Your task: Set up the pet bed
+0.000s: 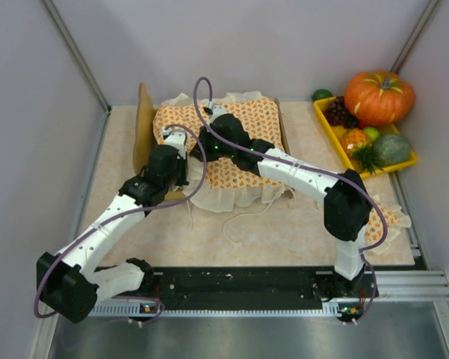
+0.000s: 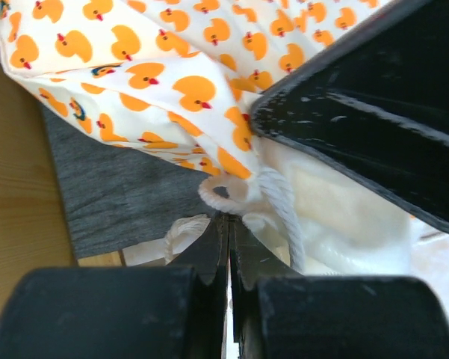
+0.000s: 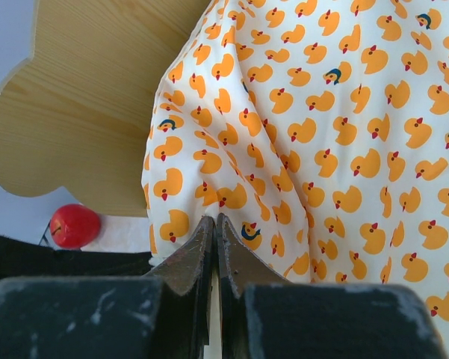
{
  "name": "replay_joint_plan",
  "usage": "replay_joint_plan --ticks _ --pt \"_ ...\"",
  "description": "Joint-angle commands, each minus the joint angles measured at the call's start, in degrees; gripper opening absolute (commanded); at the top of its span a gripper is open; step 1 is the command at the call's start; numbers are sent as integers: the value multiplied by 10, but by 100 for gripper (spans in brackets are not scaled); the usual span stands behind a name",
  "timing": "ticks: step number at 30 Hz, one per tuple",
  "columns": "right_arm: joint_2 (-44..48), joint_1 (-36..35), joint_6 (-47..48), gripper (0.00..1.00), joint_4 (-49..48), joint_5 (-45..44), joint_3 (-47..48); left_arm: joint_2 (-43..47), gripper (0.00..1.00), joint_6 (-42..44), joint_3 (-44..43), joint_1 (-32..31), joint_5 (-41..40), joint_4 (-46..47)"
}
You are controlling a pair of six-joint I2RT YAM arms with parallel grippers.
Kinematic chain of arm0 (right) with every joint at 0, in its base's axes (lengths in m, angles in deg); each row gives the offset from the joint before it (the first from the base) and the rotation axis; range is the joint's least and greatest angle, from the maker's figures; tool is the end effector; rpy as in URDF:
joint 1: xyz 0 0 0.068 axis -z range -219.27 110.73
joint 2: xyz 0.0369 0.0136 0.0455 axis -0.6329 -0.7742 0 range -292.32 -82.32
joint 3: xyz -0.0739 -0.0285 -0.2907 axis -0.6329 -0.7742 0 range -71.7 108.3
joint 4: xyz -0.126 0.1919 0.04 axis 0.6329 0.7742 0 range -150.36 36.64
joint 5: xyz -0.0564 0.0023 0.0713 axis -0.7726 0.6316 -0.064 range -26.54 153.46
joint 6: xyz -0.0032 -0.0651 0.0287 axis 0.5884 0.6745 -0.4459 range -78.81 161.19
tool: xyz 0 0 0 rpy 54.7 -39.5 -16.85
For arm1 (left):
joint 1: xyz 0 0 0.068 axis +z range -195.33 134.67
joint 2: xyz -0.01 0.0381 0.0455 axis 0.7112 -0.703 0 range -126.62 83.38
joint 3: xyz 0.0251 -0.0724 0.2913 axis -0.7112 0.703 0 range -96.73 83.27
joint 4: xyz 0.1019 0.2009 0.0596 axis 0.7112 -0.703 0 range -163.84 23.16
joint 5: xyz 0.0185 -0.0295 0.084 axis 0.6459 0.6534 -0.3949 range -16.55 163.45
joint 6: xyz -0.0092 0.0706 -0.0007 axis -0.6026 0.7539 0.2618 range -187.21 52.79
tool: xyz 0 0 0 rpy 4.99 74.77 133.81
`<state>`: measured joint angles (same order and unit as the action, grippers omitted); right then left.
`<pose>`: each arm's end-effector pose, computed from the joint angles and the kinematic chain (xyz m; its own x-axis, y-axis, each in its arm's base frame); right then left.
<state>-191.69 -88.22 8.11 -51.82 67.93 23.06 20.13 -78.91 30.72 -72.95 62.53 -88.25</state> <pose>0.2997 0.3511 0.3421 -0.6523 0.0794 -0.7538 -0.5286 0.6651 0.5275 0.2013 -0.0927 0.3247 -0.5246 0.0496 -0.8499 0.2110 0.9747 -0.0733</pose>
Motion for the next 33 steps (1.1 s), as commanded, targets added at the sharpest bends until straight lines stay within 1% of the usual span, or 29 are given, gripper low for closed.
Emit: replay_joint_plan --ticks 1,7,8,9,13,19,22,28,33 --pt "15 2 2 0 -13 5 2 -20 0 27 -6 9 -65 11" --pt "10 2 1 0 -13 8 6 -63 0 43 -15 14 -62 29" --pt "10 3 1 0 -12 7 6 -66 0 40 -27 14 -62 21" --pt "11 2 1 0 -12 7 6 -68 0 36 -37 14 -59 -6" --pt "11 2 5 0 -12 4 7 -29 0 30 -55 14 -30 -28" --pt "6 2 5 0 -11 5 13 44 0 29 -78 14 -18 -55" --pt "3 2 4 0 -11 7 16 55 0 34 -94 14 -18 -72" --pt "1 2 2 0 -10 10 19 40 0 38 -108 14 -16 -84" --pt "4 2 4 0 -9 7 16 48 0 36 -121 14 -14 -91"
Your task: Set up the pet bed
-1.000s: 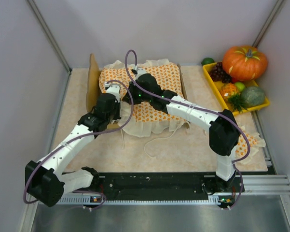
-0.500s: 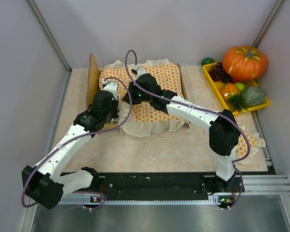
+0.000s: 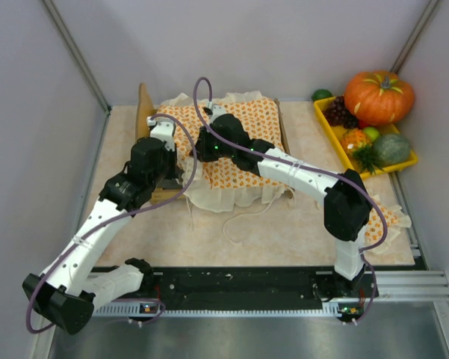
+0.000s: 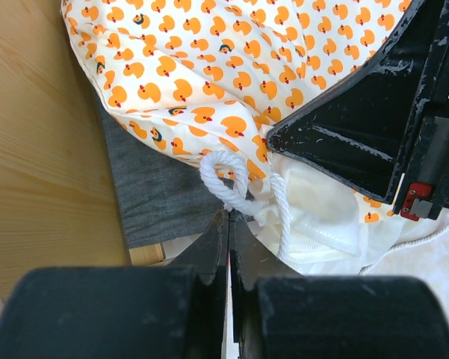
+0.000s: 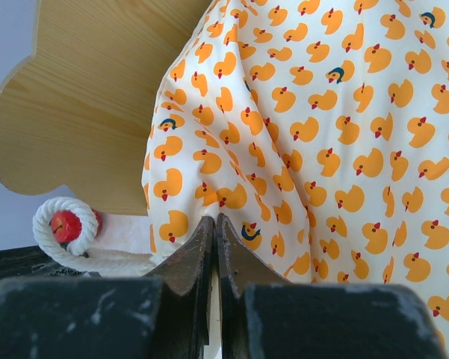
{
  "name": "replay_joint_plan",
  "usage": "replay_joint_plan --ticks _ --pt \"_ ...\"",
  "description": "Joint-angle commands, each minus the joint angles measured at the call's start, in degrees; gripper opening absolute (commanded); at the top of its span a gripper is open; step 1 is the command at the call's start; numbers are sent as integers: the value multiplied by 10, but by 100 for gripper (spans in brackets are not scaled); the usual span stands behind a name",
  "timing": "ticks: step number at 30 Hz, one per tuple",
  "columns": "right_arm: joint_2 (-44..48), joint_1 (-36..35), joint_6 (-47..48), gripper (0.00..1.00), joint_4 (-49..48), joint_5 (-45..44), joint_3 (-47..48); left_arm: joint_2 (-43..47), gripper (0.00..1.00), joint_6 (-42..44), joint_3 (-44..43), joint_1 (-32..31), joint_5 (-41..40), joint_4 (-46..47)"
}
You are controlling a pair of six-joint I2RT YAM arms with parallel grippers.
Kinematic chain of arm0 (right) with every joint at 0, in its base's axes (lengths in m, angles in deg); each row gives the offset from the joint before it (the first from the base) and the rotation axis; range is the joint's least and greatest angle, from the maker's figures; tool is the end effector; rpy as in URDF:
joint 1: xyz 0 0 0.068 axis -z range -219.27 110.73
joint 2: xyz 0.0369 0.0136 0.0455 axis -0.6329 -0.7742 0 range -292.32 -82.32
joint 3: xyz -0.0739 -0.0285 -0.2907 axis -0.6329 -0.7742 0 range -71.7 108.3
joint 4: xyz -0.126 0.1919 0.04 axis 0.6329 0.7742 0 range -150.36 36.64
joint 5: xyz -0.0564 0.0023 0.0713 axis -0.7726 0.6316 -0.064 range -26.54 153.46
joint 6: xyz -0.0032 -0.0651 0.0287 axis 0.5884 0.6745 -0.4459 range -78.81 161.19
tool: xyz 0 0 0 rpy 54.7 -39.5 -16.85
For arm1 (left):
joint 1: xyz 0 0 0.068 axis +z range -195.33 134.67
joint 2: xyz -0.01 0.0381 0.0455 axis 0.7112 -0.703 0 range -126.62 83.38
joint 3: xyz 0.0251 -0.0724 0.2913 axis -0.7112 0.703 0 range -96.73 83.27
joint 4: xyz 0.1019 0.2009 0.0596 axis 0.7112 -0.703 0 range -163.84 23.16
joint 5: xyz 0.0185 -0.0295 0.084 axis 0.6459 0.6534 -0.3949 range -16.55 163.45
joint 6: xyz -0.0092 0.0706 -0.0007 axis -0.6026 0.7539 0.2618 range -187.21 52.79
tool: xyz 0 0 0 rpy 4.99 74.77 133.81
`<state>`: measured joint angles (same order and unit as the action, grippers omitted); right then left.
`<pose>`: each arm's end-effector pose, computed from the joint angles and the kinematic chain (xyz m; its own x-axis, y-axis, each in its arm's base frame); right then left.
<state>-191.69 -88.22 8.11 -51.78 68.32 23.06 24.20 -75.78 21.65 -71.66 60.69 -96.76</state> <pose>0.2994 0.3513 0.3421 -0.6546 0.0763 -0.7521 -0.5315 0.6611 0.5296 0.1831 -0.0761 0.3739 -0.4472 0.0590 -0.8925 0.1924 0.9808 -0.0316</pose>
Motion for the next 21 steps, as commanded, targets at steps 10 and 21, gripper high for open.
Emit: replay_joint_plan --ticks 10,21 --pt "0 2 3 0 -9 8 18 -24 0 -11 -77 2 -22 -86" --pt "0 2 3 0 -9 9 16 -74 0 0 -75 1 -13 -75"
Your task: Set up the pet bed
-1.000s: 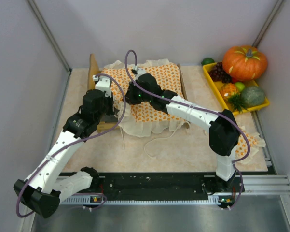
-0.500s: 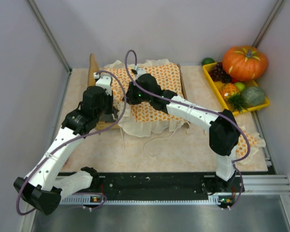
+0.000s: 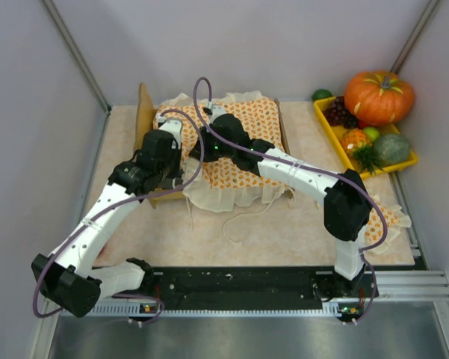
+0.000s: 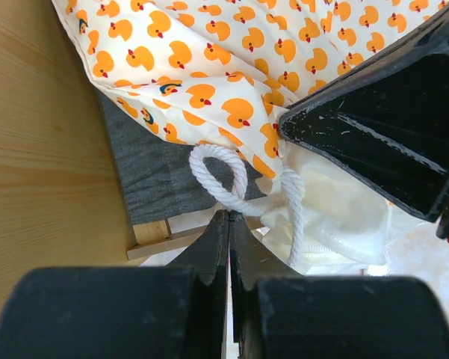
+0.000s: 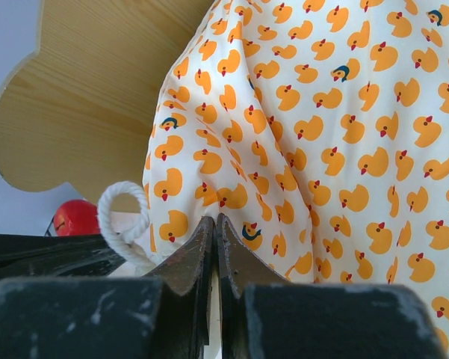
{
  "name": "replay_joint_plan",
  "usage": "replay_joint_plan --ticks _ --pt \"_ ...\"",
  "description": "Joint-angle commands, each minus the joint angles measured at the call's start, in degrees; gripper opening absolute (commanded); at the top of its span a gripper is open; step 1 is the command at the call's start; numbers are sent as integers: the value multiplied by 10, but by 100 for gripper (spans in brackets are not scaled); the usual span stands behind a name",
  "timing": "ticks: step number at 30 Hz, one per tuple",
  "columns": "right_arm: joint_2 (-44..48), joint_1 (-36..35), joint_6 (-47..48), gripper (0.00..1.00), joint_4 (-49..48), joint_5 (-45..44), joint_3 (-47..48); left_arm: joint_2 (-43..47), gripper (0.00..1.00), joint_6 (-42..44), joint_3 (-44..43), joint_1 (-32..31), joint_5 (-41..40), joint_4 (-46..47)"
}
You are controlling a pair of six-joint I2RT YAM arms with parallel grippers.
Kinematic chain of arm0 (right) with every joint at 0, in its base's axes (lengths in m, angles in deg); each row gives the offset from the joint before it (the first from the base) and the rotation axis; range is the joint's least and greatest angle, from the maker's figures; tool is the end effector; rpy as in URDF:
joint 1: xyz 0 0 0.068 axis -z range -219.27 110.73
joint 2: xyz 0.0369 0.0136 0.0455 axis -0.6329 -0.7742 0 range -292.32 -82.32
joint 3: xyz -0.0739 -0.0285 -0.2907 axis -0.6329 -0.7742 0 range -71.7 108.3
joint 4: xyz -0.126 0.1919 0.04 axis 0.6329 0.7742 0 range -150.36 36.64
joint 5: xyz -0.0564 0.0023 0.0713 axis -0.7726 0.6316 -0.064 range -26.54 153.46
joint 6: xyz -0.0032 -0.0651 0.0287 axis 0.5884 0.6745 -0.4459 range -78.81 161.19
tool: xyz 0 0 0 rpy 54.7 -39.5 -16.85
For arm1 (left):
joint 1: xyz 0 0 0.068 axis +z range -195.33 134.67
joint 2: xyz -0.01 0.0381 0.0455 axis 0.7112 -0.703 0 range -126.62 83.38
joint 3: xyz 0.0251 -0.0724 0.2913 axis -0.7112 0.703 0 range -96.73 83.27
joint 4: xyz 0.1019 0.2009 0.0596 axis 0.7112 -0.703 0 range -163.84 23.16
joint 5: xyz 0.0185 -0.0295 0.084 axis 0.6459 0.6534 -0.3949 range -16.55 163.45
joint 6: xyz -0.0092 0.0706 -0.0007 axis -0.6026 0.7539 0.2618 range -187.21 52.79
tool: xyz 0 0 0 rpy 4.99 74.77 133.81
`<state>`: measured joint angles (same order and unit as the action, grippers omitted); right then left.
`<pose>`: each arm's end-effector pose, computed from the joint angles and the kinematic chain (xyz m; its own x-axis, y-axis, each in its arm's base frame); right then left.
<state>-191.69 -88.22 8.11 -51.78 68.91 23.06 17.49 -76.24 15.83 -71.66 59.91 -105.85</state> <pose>0.2989 0.3517 0.3421 -0.6576 0.0721 -0.7499 -0.5361 0.6546 0.5330 0.2005 -0.0839 0.3673 -0.5799 0.1166 -0.8063 0.1758 0.9843 0.0159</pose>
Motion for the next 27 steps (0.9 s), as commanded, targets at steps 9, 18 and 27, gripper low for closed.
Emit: replay_joint_plan --ticks 9,18,27 --pt "-4 2 3 0 -9 5 17 -49 0 36 -16 2 -33 64" --pt "-8 2 1 0 -9 6 19 -83 0 82 -48 14 -54 115" --pt "-14 2 3 0 -8 6 22 -74 0 75 48 16 -42 206"
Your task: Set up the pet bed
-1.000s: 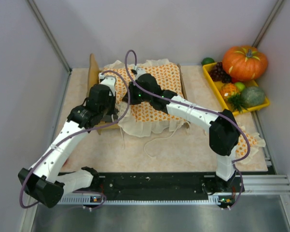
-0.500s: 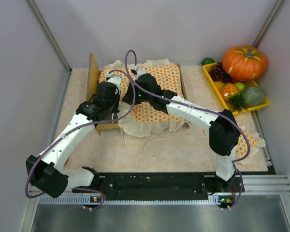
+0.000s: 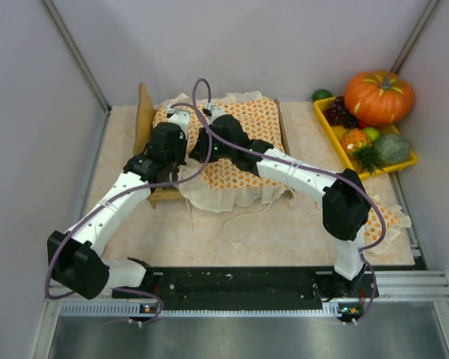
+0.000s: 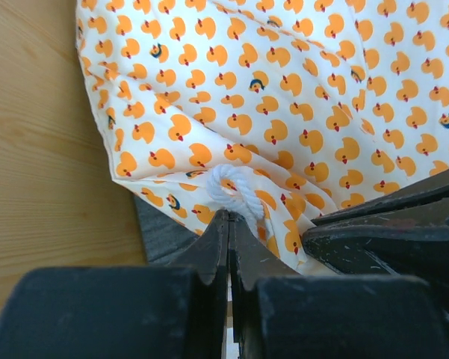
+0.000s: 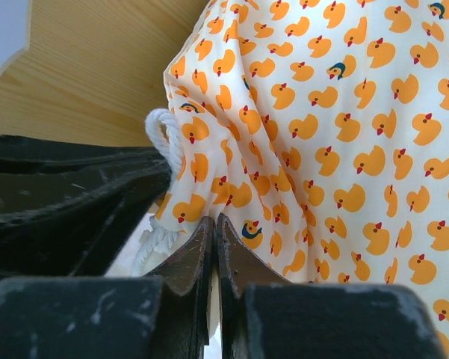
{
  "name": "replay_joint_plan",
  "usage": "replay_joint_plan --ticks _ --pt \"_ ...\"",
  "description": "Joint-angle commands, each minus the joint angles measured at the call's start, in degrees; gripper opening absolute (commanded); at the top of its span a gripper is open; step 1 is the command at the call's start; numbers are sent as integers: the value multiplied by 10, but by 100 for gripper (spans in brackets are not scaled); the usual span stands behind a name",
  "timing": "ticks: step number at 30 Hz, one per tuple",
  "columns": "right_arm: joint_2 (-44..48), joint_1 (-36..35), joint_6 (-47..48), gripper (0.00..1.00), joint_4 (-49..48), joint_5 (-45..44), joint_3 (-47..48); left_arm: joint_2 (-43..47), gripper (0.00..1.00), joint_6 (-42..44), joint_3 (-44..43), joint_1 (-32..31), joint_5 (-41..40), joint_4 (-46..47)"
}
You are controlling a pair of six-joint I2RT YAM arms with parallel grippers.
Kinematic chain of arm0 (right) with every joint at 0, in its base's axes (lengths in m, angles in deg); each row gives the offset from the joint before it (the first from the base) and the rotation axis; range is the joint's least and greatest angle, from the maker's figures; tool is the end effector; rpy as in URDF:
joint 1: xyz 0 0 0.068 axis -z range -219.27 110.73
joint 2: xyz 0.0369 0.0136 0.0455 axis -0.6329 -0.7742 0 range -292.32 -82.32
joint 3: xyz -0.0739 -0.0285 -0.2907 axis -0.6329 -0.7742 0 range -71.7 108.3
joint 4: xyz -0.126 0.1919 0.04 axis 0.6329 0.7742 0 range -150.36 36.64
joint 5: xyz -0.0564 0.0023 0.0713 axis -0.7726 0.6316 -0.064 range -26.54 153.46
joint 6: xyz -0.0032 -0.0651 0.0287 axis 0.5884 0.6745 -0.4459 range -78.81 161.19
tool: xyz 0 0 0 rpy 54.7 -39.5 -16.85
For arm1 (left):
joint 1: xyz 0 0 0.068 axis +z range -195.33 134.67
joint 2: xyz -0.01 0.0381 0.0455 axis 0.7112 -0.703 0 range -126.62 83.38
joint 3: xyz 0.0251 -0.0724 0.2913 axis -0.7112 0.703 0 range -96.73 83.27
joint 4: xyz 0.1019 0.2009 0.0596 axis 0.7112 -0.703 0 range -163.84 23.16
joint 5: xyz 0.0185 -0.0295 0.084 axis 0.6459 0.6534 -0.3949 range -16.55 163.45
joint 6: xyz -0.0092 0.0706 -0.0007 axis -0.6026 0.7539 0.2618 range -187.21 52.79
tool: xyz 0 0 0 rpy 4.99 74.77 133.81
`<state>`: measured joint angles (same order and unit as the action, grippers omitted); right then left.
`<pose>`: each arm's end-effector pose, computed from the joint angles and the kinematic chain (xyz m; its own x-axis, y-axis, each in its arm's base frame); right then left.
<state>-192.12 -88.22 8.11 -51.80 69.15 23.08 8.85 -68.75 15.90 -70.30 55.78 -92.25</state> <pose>0.2998 0.3531 0.3389 -0.6622 0.0665 -0.7464 -0.5355 0.6547 0.5334 0.2536 -0.0984 0.3591 -0.4924 0.2009 -0.8469 0.1571 0.9775 0.1405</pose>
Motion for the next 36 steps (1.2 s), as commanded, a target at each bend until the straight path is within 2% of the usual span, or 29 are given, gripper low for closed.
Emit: replay_joint_plan --ticks 1,13,22,27,30,33,36 --pt "-10 3 4 0 -6 5 21 13 0 -3 52 3 4 70" --pt "-11 2 3 0 -7 6 22 8 0 -42 119 3 45 98" --pt "-12 2 4 0 -6 5 21 6 0 -50 90 3 154 126" --pt "-13 2 3 0 -6 5 22 3 0 -51 92 6 174 140" --pt "-12 3 2 0 -6 5 22 1 0 -70 109 26 216 156" --pt "-10 3 3 0 -6 4 22 4 0 -77 123 41 186 153" --pt "-9 2 5 0 -5 5 22 3 0 -68 113 57 98 102"
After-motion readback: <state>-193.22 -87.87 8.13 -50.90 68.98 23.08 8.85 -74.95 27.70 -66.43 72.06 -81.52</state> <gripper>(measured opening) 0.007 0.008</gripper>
